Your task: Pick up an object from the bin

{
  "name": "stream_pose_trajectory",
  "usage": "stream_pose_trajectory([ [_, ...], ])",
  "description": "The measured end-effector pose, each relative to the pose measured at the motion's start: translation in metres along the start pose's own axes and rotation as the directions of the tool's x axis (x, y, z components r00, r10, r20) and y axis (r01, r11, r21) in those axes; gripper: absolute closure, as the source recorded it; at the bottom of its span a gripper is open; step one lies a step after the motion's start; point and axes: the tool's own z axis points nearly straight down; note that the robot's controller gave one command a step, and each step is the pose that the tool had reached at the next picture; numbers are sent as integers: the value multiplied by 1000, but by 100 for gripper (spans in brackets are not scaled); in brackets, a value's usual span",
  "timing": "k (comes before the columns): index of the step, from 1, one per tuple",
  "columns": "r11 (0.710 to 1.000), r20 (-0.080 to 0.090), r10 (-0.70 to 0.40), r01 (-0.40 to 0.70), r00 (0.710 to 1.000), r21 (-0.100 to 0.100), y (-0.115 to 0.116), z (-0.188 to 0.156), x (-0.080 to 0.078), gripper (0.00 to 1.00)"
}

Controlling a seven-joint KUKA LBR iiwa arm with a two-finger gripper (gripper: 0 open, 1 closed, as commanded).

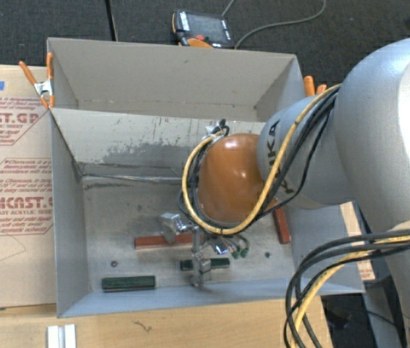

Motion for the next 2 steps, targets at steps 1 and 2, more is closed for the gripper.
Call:
stream_pose_trajectory([
  [1, 1000, 7, -4, 4, 1000, 0, 3, -5, -4, 100],
  [2, 1000, 12, 19, -19, 1000, 3, 6, -120, -3, 100],
])
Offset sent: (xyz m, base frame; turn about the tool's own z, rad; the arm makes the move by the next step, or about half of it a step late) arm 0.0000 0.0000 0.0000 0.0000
